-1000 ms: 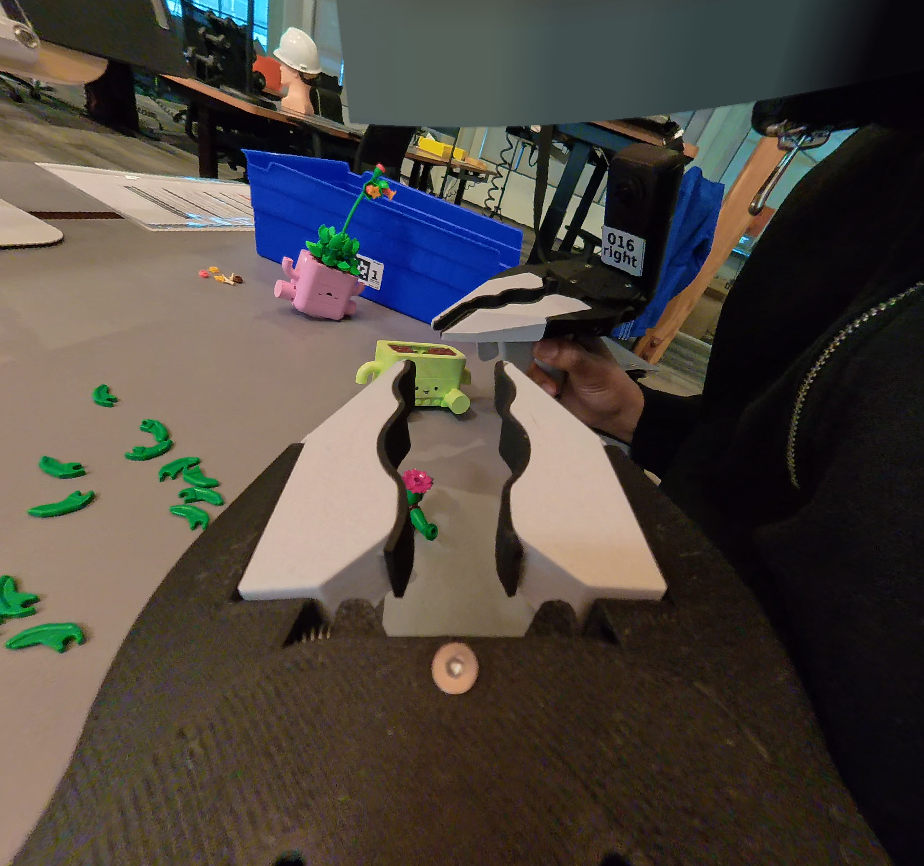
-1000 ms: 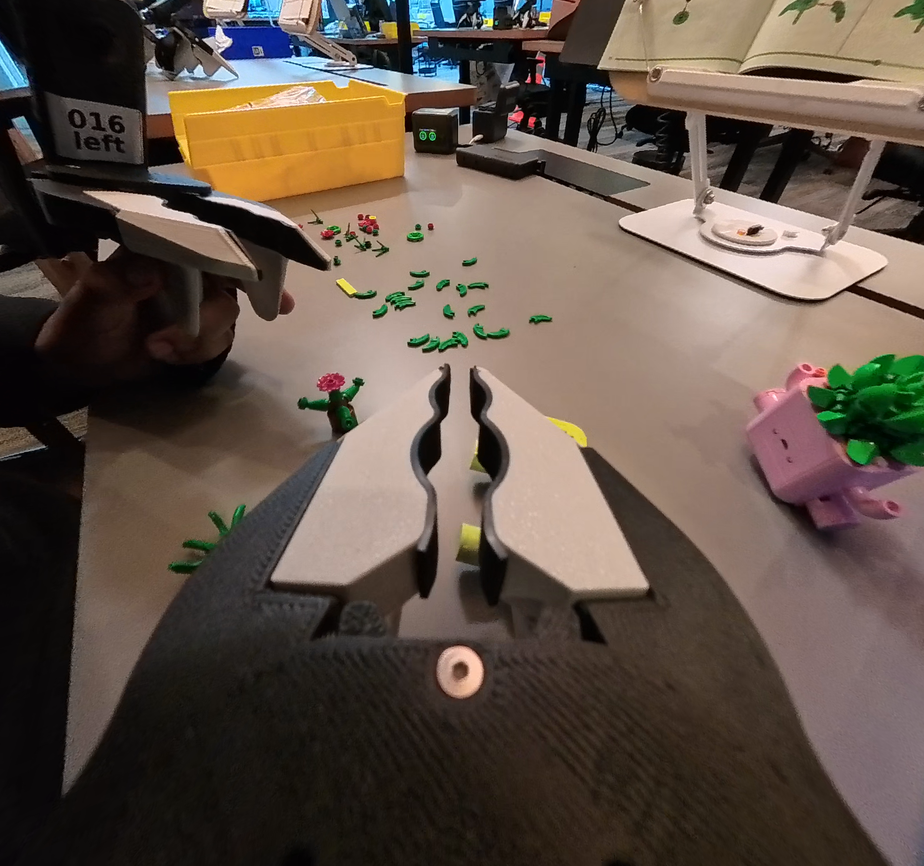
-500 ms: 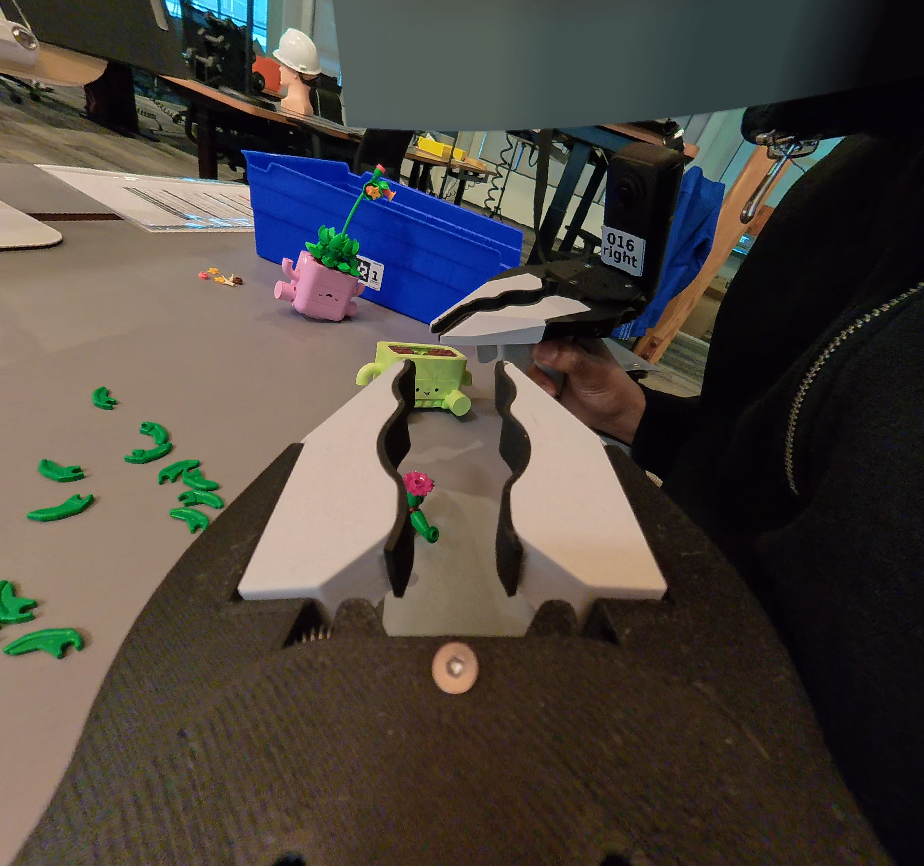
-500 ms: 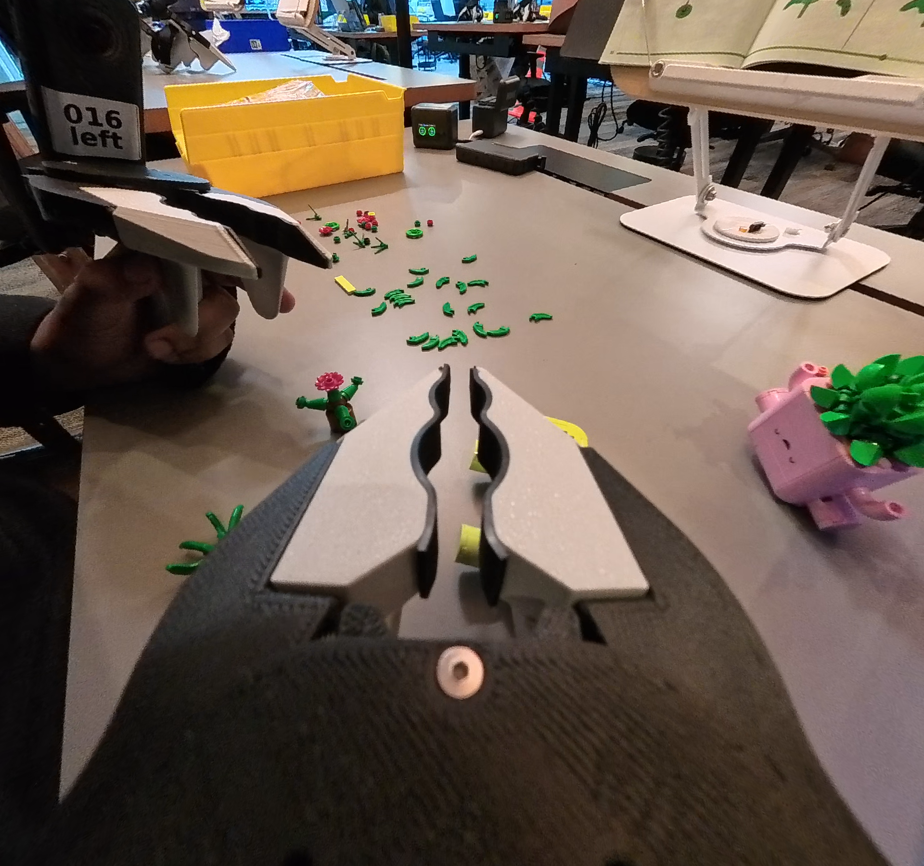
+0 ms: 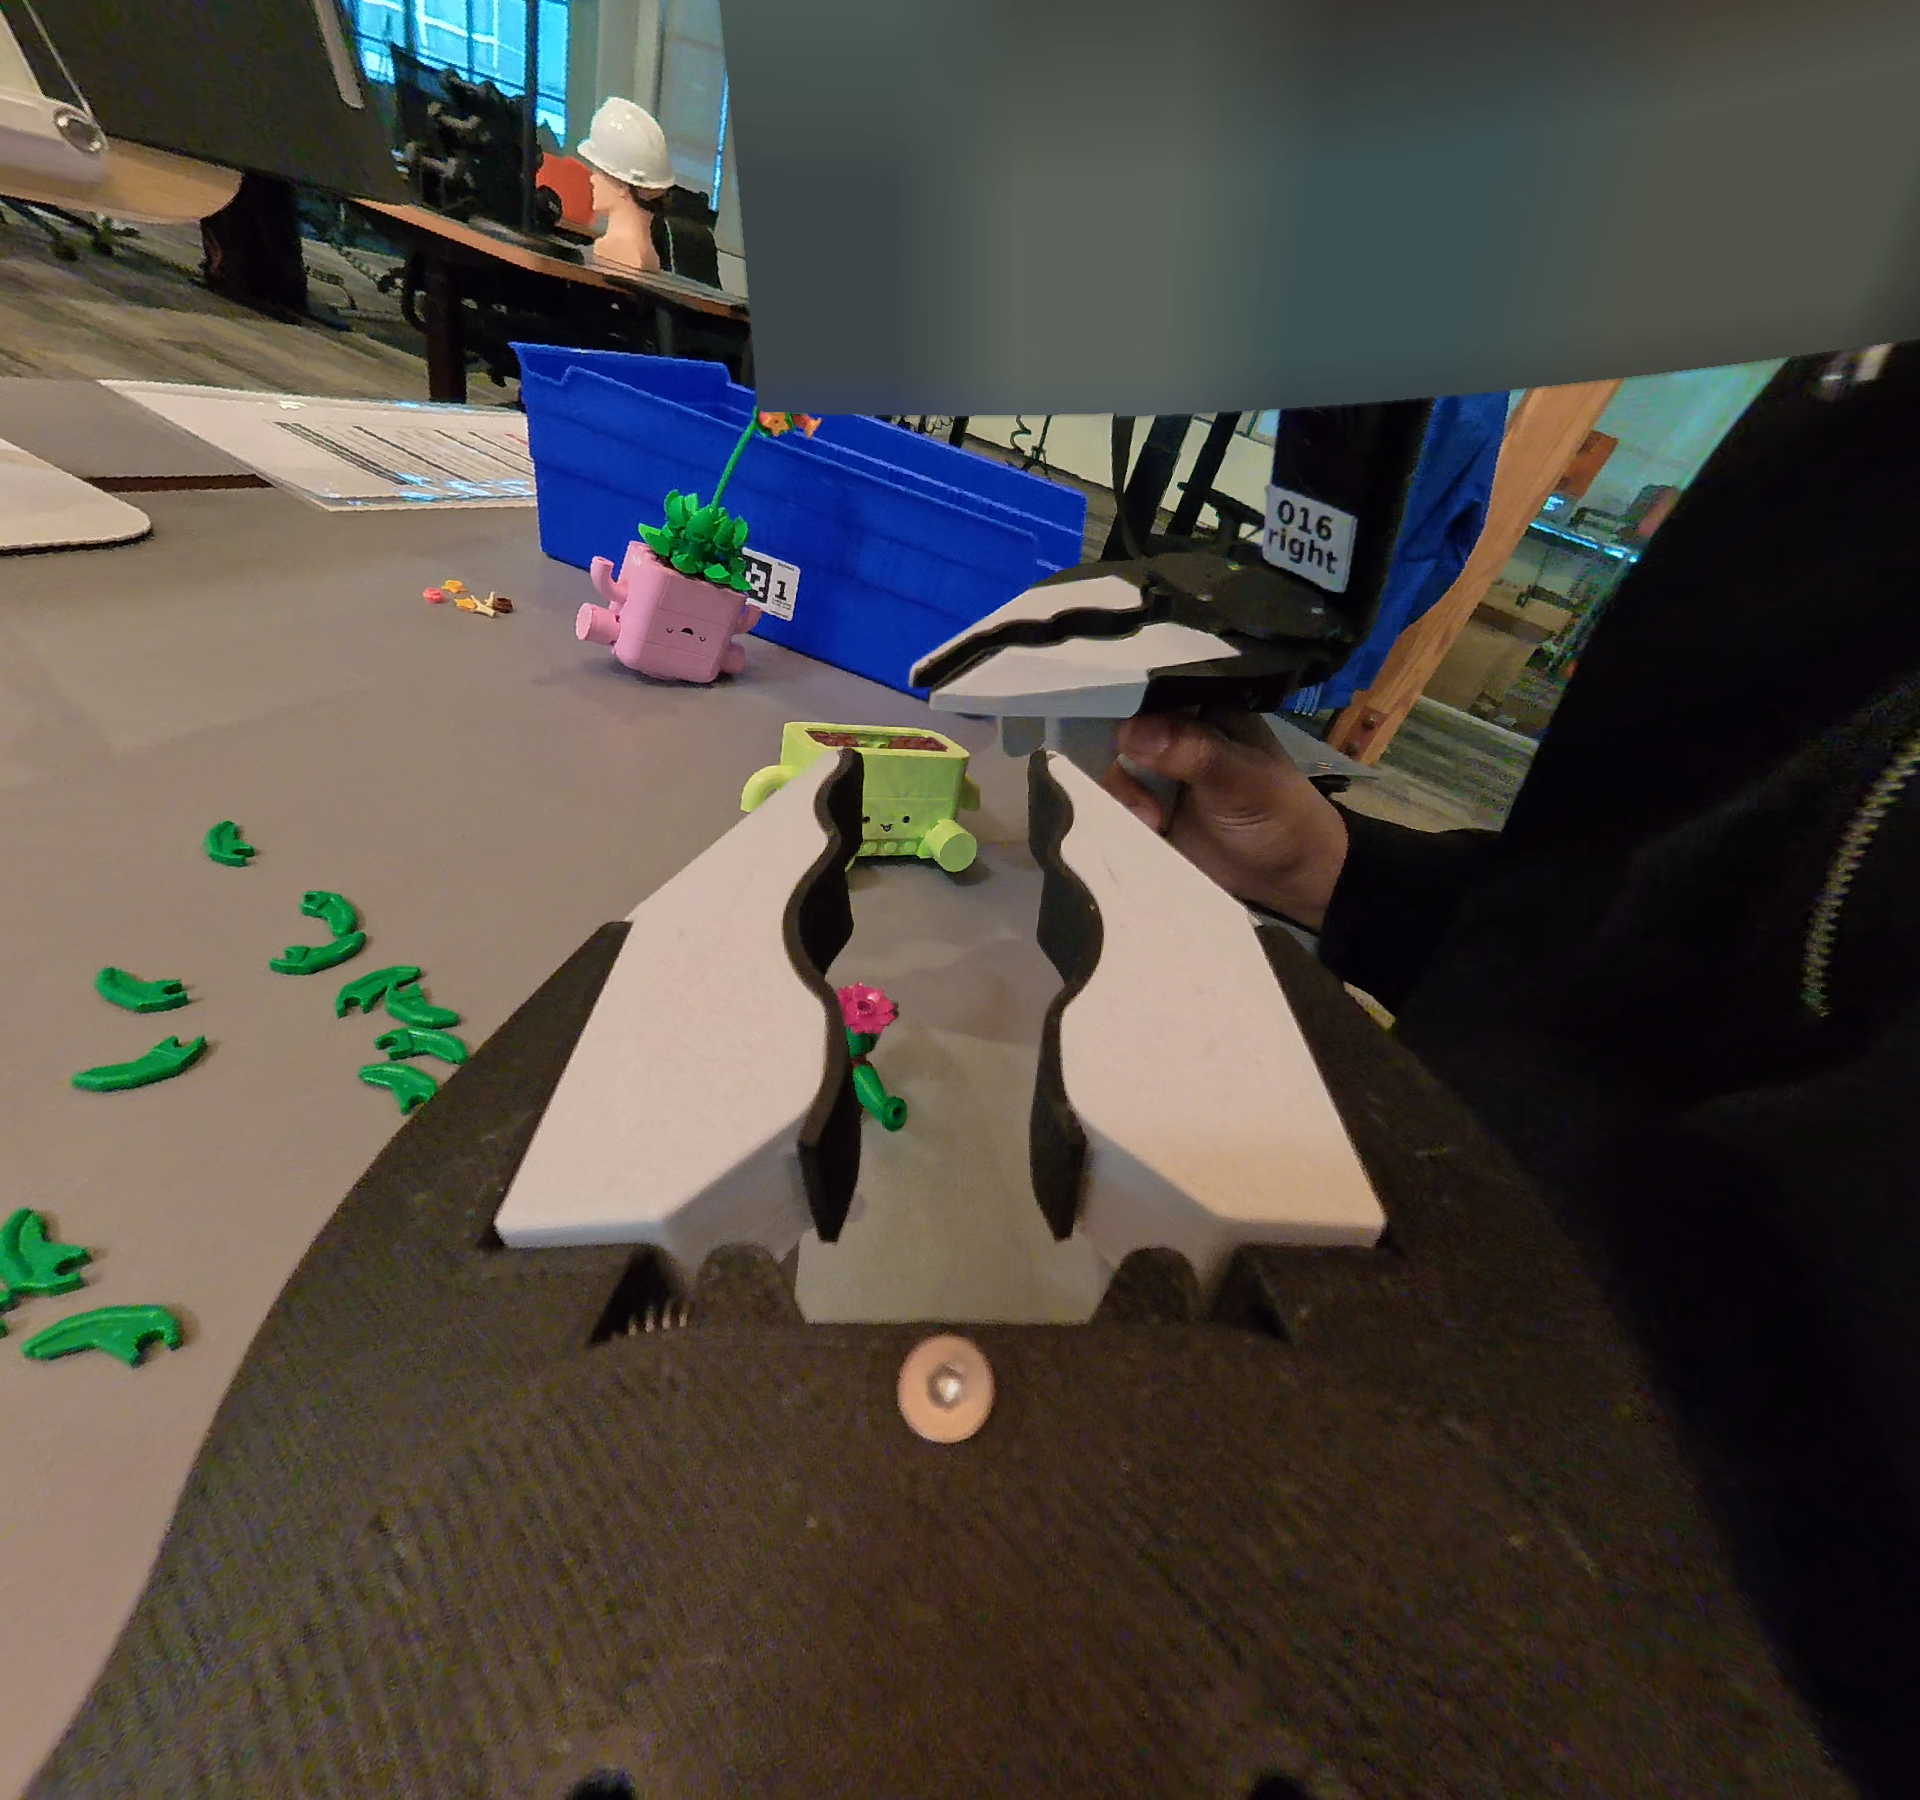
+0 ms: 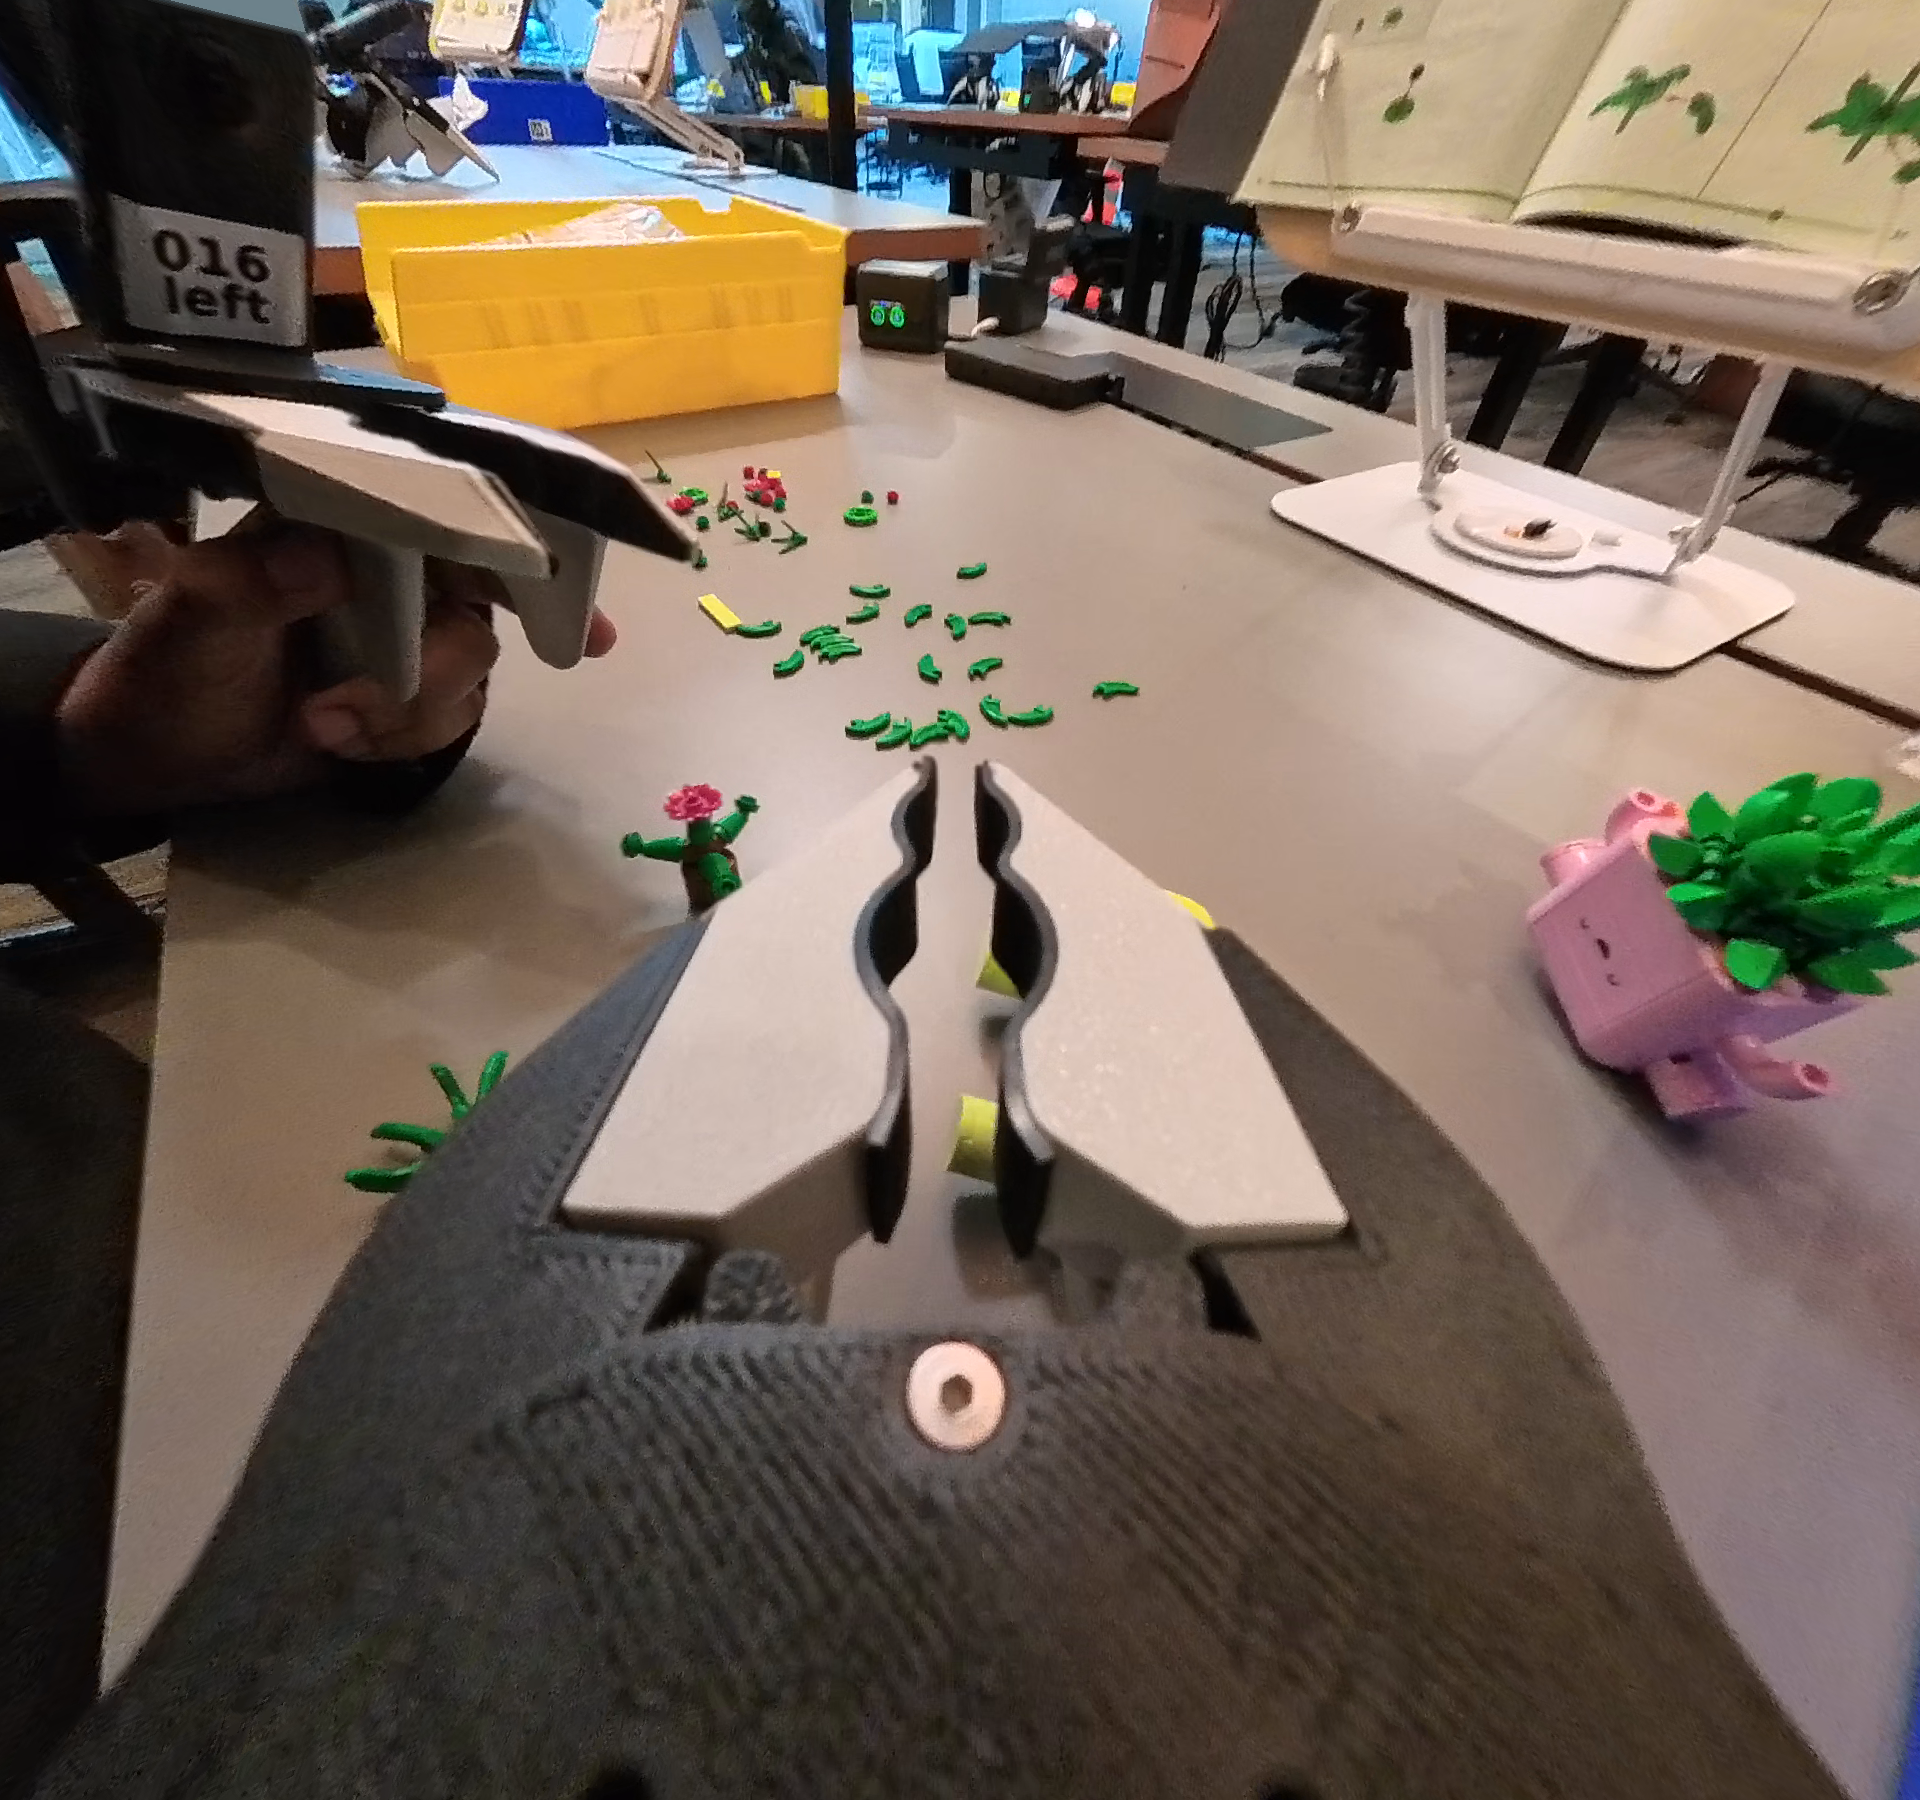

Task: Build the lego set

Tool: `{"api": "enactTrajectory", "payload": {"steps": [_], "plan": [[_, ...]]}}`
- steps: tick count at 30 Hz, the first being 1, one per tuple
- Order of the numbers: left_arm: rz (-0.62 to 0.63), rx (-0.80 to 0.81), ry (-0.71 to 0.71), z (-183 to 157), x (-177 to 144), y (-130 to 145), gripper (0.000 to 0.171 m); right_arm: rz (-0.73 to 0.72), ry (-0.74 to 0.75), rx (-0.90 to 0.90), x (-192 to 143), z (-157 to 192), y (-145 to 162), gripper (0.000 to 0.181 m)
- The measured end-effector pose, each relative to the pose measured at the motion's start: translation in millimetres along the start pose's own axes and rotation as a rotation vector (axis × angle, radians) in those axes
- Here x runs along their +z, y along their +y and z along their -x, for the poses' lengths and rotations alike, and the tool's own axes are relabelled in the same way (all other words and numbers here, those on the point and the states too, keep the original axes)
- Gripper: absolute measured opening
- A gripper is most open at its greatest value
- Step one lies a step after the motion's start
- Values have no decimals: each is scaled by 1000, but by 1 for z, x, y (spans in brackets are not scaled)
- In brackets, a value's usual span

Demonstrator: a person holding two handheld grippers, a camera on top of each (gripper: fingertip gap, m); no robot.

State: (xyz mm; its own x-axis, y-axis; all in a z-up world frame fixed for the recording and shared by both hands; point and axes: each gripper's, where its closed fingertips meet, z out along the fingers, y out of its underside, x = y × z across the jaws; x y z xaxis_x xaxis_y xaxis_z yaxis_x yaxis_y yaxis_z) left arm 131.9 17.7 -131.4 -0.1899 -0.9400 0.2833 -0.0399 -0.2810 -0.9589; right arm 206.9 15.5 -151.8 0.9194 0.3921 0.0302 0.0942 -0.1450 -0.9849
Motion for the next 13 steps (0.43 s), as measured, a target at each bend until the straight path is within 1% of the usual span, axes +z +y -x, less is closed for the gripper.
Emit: {"api": "enactTrajectory", "payload": {"steps": [5, 9, 13], "plan": [[28, 54, -9, -8, -1, 4, 31, -114, 52, -71, -15, 5, -13, 0], [40, 80, -13, -13, -2, 6, 31, -207, 112, -143, -27, 8, -23, 0], [72, 111, -7, -17, 0, 11, 31, -215, 137, -192, -28, 11, -24, 0]]}}
